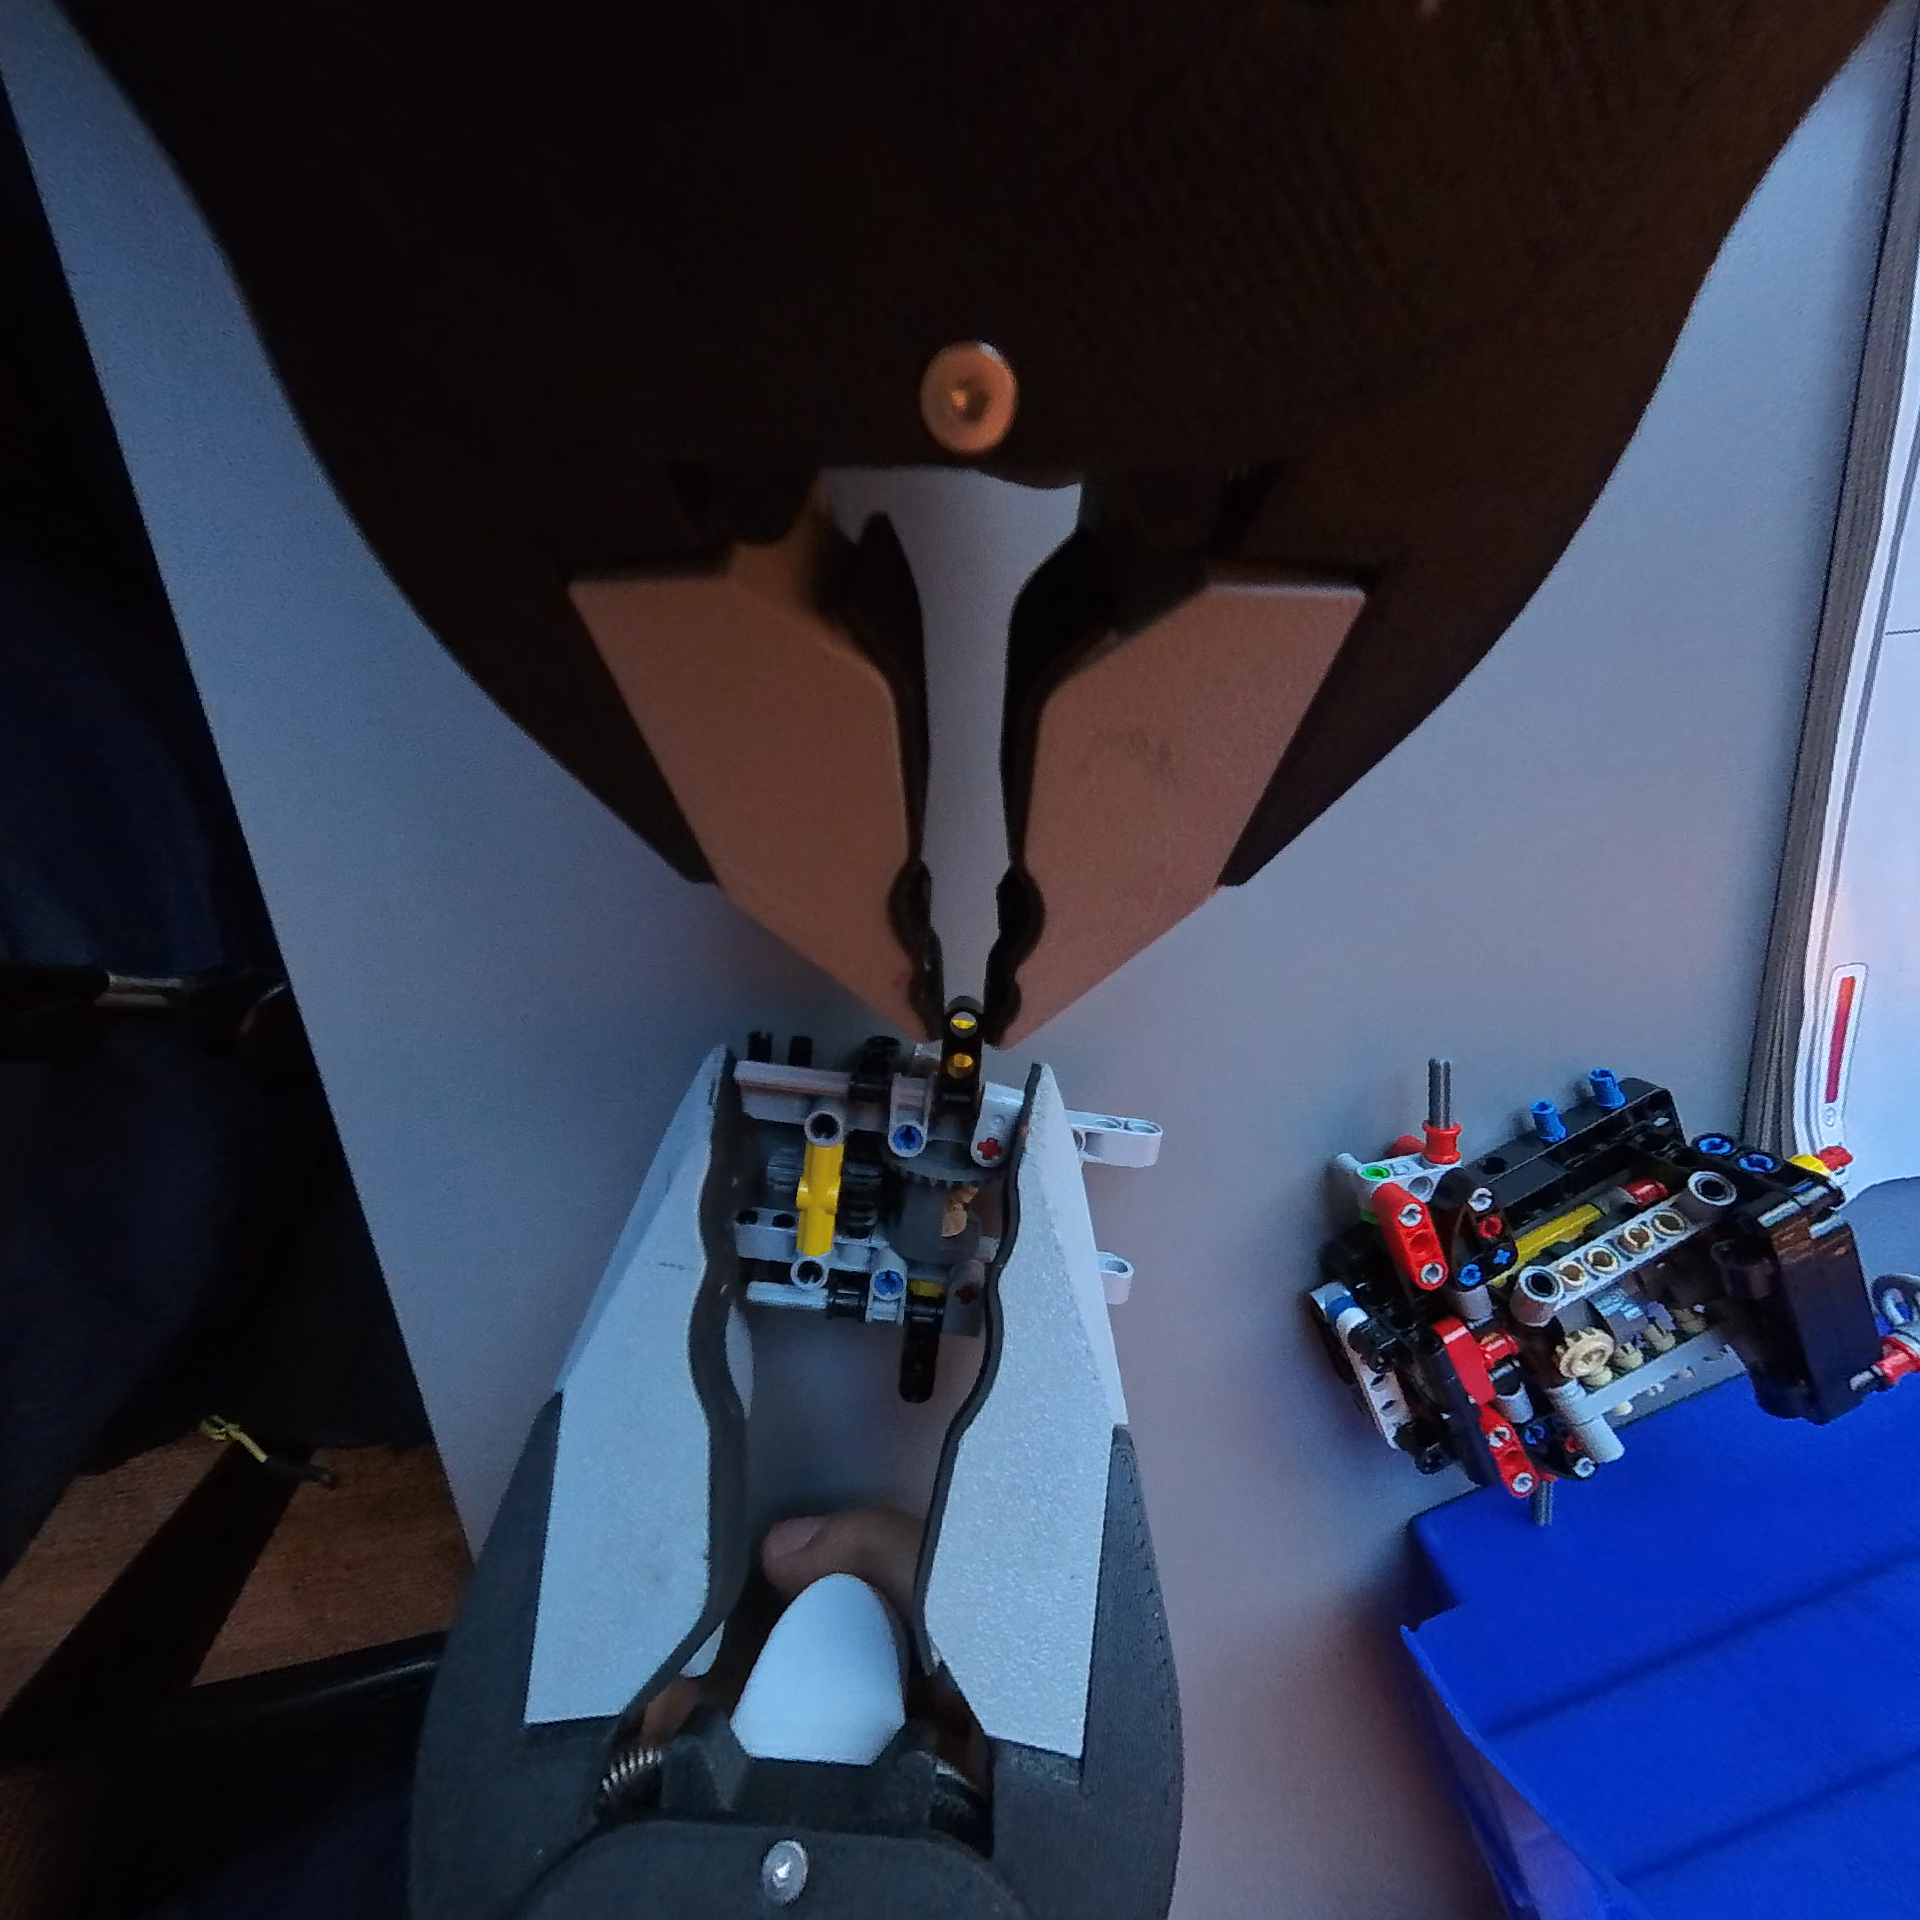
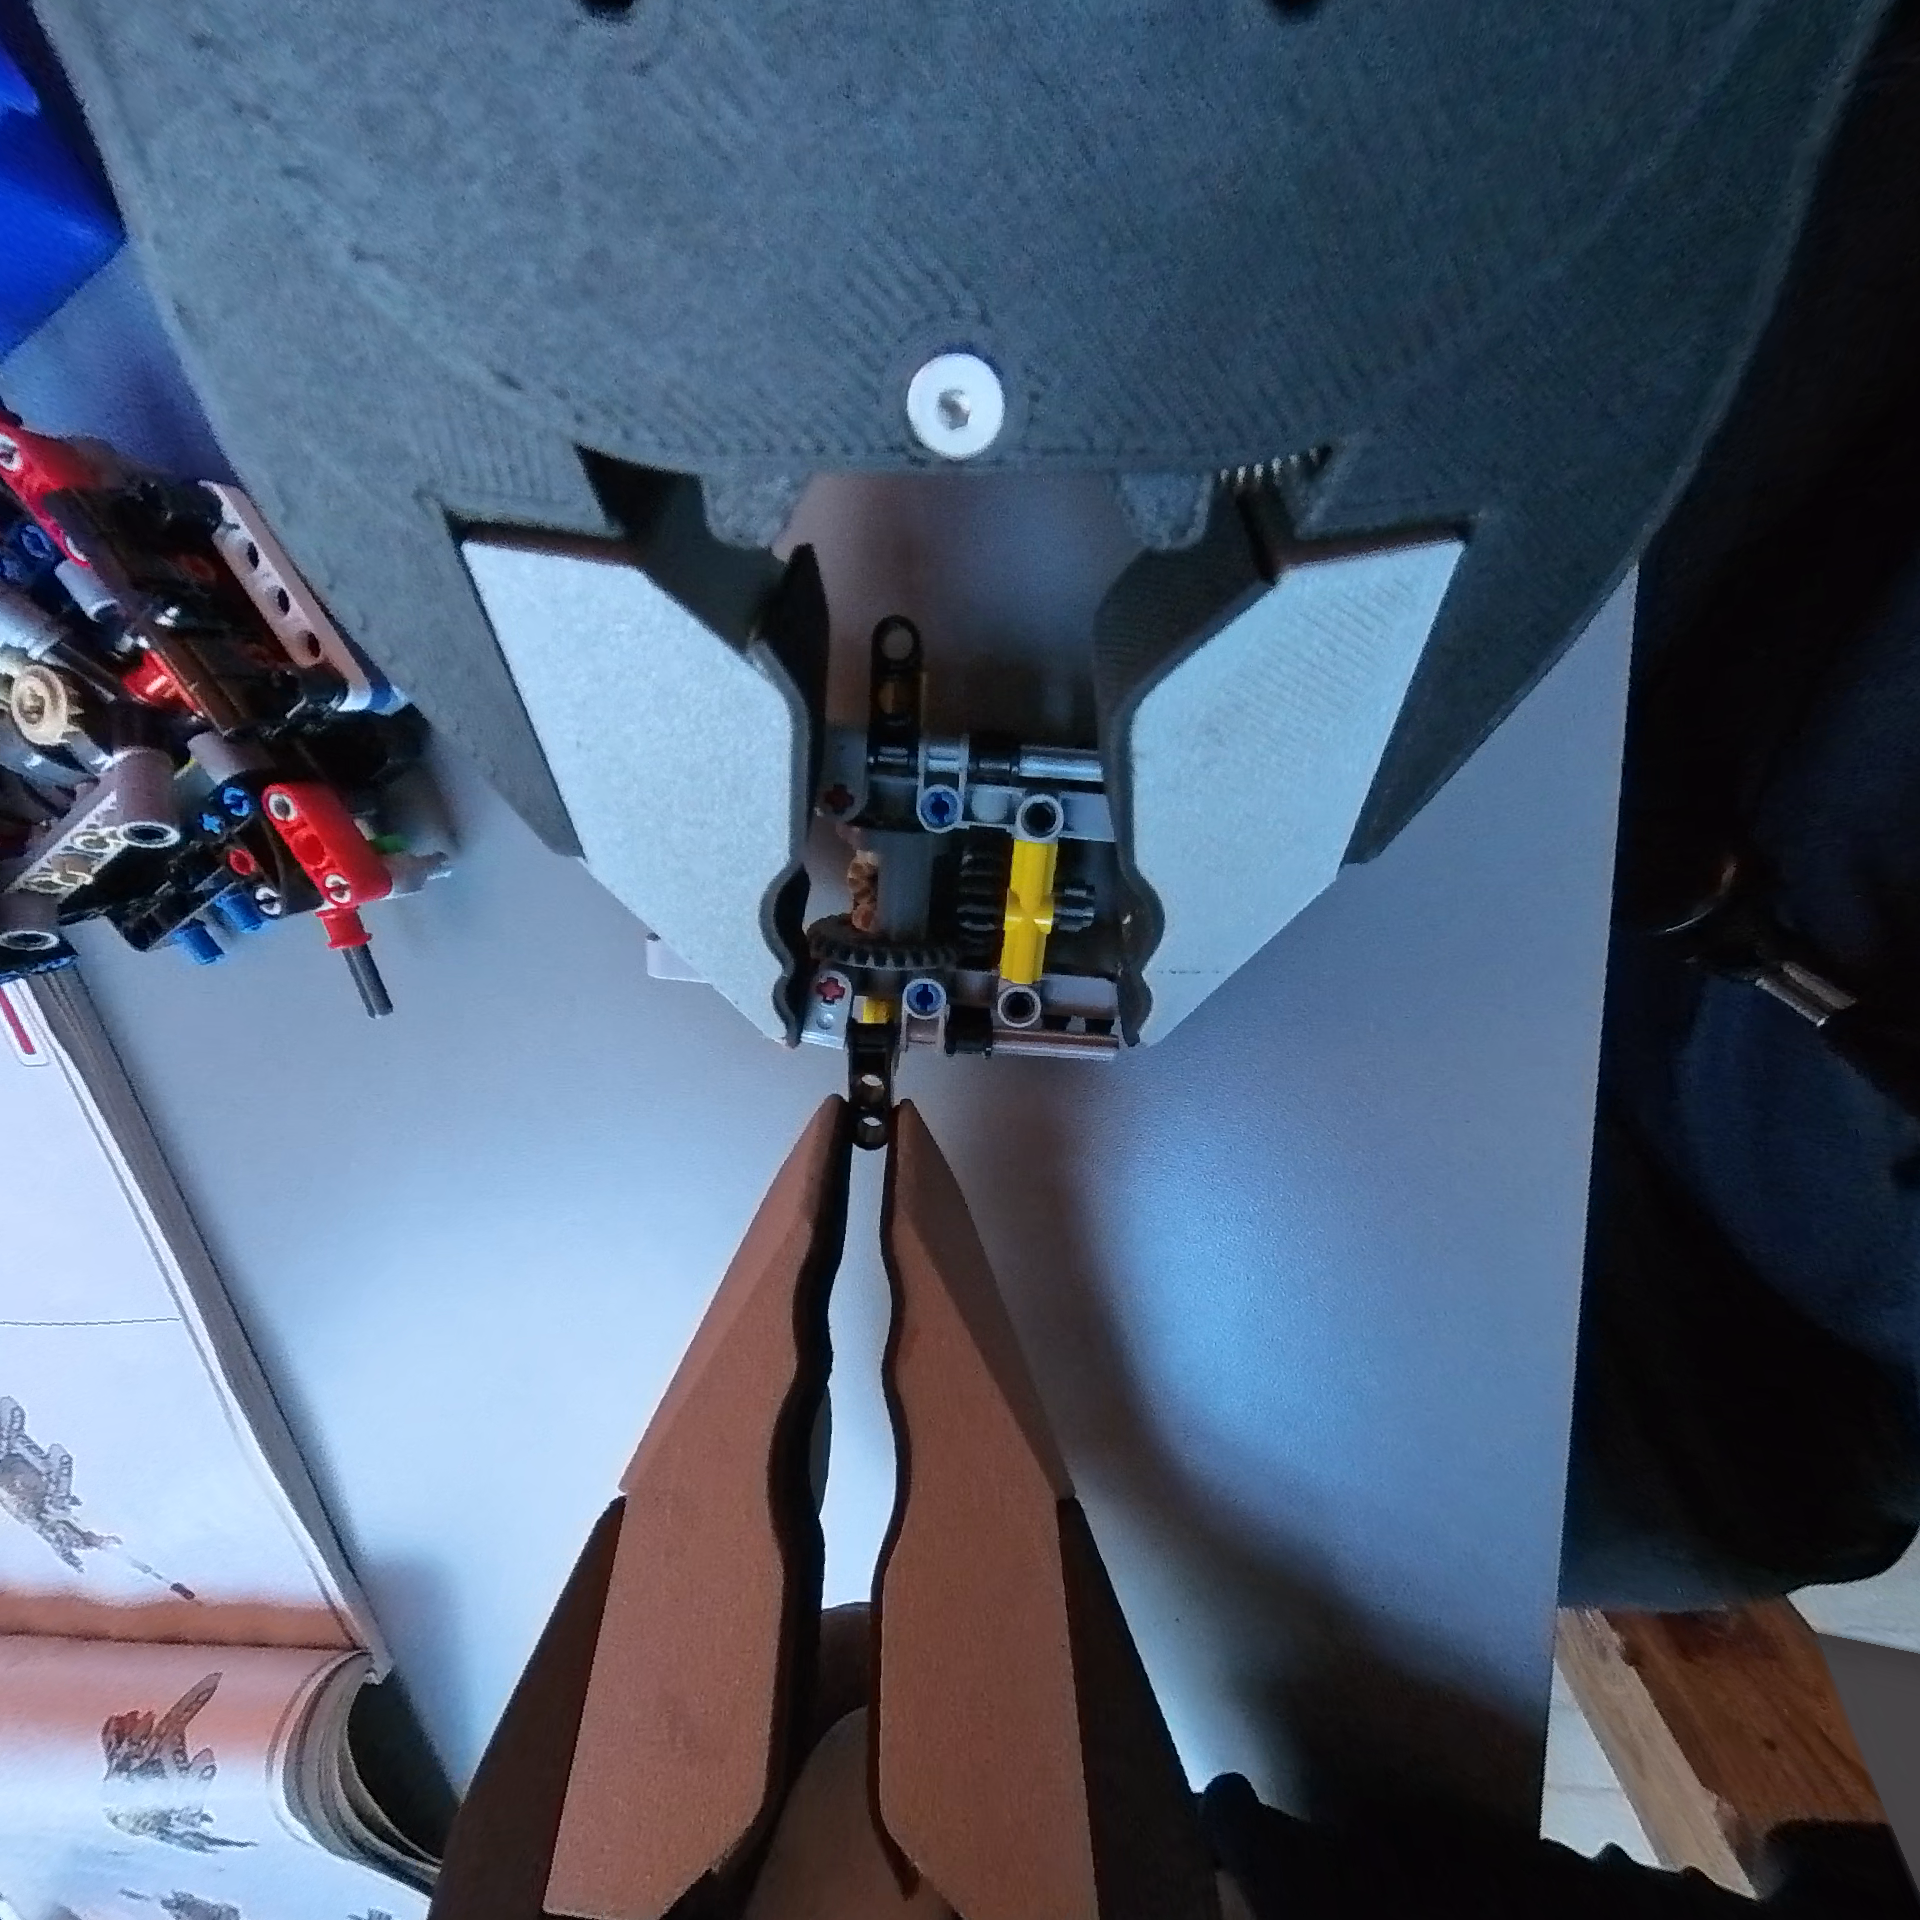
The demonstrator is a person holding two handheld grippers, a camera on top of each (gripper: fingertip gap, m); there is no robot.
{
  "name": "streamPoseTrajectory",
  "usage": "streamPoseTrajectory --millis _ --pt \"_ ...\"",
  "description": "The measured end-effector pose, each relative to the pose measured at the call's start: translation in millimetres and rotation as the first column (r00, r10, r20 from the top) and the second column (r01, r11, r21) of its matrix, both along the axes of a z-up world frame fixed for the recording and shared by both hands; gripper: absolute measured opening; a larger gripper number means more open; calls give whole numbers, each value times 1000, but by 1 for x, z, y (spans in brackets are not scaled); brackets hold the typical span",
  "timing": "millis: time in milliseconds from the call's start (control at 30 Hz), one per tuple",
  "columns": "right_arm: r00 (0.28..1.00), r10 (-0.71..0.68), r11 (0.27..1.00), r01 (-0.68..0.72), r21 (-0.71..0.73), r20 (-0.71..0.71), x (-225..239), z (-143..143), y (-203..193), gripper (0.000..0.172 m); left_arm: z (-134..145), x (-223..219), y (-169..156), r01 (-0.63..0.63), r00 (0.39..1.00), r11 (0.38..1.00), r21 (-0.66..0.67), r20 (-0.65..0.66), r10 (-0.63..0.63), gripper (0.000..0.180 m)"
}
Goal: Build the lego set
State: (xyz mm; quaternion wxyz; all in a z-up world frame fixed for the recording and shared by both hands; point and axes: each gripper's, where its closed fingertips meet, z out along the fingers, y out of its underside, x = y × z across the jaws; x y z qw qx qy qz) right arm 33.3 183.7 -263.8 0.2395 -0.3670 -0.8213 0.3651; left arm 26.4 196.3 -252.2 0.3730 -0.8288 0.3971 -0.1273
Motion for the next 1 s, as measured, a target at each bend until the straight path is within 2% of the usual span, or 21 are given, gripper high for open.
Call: streamPoseTrajectory --millis 533,1000 --pt "1000 12 1000 -11 -16 8 1 1 -1 57 -4 0 -1 3 1000 1000 -2 -16 -3 5" --pt "999 28 999 -27 -35 16 3 2 -3 57 -3 3 -3 7 999 1000 17 33 -8 5"
